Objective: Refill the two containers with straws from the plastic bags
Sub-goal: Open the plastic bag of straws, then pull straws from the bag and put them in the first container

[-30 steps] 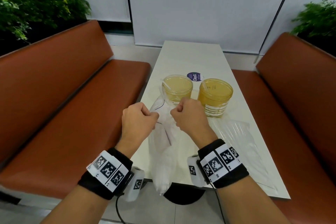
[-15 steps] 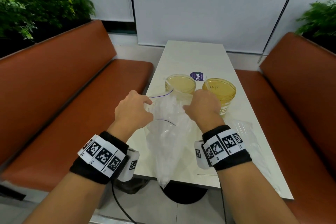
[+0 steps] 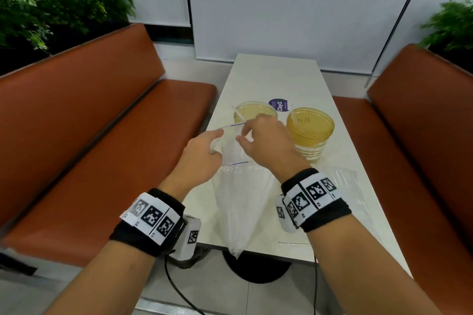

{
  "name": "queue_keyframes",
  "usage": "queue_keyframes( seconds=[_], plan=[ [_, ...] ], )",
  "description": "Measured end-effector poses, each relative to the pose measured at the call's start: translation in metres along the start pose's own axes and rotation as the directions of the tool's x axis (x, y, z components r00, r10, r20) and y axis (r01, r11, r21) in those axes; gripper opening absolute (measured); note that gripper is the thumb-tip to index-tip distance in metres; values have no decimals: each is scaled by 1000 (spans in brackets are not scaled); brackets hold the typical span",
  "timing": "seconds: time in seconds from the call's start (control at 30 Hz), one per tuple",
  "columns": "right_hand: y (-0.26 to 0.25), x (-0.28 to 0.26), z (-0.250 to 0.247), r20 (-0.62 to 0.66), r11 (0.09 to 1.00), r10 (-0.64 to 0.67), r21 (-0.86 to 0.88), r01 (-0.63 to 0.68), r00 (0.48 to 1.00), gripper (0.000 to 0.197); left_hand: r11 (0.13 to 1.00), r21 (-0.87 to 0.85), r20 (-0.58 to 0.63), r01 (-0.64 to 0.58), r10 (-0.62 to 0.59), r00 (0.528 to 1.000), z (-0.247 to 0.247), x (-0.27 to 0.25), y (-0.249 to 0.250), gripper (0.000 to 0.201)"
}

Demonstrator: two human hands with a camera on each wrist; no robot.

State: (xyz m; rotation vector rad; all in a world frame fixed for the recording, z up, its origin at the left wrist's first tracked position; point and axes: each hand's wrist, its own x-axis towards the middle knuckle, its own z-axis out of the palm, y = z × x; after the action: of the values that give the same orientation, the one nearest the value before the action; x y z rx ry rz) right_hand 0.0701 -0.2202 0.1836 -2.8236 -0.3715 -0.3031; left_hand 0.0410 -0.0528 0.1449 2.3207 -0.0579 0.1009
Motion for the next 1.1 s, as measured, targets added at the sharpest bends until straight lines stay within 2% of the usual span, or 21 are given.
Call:
queue_keyframes(
  seconds=[0.1,0.17,0.23,0.3,0.4,0.5,0.57,0.7,0.8,0.9,1.0,1.03,1.1],
  plan=[
    [-5,6,9,164,966,53,-257,-10,985,61,998,-39,2,-59,59,998,4,-1,4,58],
    [-2,10,15,200,964,99,-261,-44,975,72,992,-83,13,-98,99,995,6,-2,8,63],
    [2,13,19,202,982,89,-181,-52,975,65,984,-137,7,-116,118,993,7,-4,10,67],
    [8,14,24,185,993,75,-99,-57,980,50,971,-202,-20,-126,125,992,10,-4,11,68],
    [18,13,29,137,994,92,42,-98,986,34,959,-246,-73,-140,126,989,13,-2,7,62],
    [24,14,28,67,977,48,203,-61,997,21,959,-263,-98,-107,84,992,17,1,0,56],
    [25,14,24,11,962,-13,272,10,1000,17,956,-280,-96,-83,59,994,21,4,-3,68],
    [18,14,10,-107,926,-148,335,176,983,16,960,-274,-74,-58,39,996,31,9,-5,102],
    [12,17,0,-155,887,-194,394,240,969,15,978,-204,-75,-42,27,997,38,13,-5,110],
    [7,19,-2,-180,847,-224,450,283,958,13,977,-211,-108,-34,11,994,45,18,-5,96],
    [1,18,5,-210,760,-194,586,282,958,14,951,-305,-194,-49,-11,981,53,25,-5,67],
    [-1,18,9,-220,724,-160,637,266,962,20,943,-329,-216,-46,-27,976,55,27,-6,58],
    [-3,18,17,-195,641,-33,748,171,980,45,916,-396,-249,-59,-45,967,57,28,-5,48]
  ],
)
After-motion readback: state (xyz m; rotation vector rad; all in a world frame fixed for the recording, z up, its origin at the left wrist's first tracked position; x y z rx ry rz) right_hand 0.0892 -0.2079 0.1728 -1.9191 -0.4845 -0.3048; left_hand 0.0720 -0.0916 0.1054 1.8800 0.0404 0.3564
